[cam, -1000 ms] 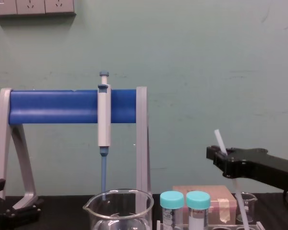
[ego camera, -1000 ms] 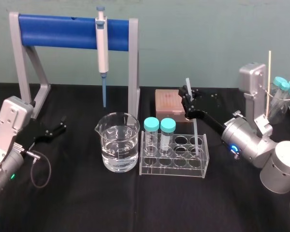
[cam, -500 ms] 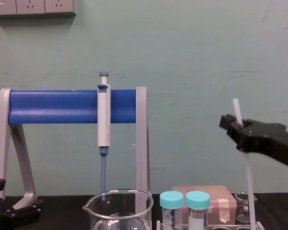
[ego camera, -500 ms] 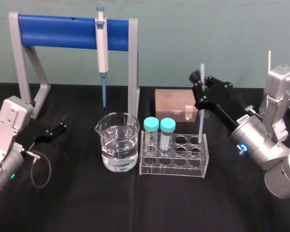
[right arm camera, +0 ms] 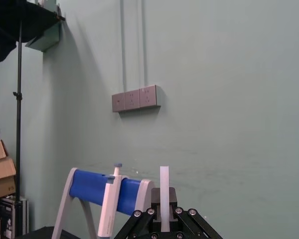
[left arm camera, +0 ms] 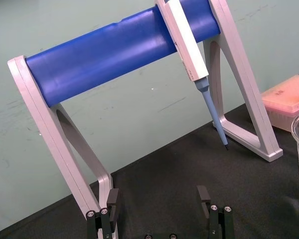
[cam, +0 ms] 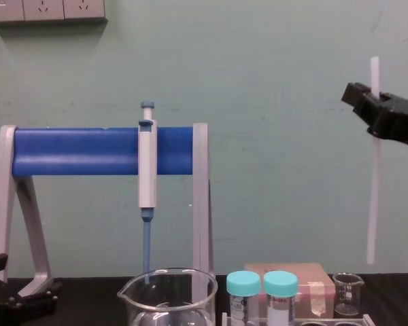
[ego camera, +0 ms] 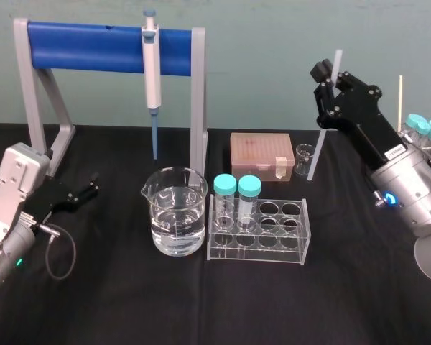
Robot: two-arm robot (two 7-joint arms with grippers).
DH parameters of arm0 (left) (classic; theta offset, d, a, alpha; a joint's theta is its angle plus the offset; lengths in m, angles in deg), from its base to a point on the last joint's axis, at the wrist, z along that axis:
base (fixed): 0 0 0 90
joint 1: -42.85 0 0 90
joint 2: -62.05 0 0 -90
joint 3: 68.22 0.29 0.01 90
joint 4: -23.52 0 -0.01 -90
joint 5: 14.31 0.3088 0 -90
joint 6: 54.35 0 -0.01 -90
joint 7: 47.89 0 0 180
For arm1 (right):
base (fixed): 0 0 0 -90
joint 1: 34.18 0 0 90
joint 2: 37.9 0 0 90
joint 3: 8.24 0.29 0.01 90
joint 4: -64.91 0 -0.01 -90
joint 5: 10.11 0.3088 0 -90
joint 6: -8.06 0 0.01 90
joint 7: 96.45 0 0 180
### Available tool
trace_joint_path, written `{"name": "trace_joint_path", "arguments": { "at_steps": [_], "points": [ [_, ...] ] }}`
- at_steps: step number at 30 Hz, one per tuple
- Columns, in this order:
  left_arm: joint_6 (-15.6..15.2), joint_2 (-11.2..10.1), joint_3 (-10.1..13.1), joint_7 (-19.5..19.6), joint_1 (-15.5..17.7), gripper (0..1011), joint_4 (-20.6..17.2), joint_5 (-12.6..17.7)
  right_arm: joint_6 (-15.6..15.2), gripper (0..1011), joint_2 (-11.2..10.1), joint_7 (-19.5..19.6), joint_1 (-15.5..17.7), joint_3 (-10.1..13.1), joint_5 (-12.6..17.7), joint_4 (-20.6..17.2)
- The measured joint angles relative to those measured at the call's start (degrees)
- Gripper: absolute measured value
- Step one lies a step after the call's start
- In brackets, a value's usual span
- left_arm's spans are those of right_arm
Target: Pick up the stirring rod with one hand, then place it down.
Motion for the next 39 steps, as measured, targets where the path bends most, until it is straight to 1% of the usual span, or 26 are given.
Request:
{"name": "trace_joint_path", "arguments": {
  "at_steps": [4, 15, 39],
  "points": [
    [0.0, 0.0, 0.0, 0.0, 0.0, 1000, 0.0, 0.0, 0.0, 66, -0.6, 0.2, 0.6, 0.6, 0.0, -1.1],
    [0.0, 0.0, 0.0, 0.0, 0.0, 1000, 0.0, 0.0, -0.3, 66, -1.0, 0.7, 1.2, 1.1, -0.4, -1.4],
    [0.0, 0.0, 0.0, 0.0, 0.0, 1000, 0.0, 0.0, -0.7, 66, -0.8, 0.9, 1.1, 1.0, -0.8, -1.3]
  ]
}}
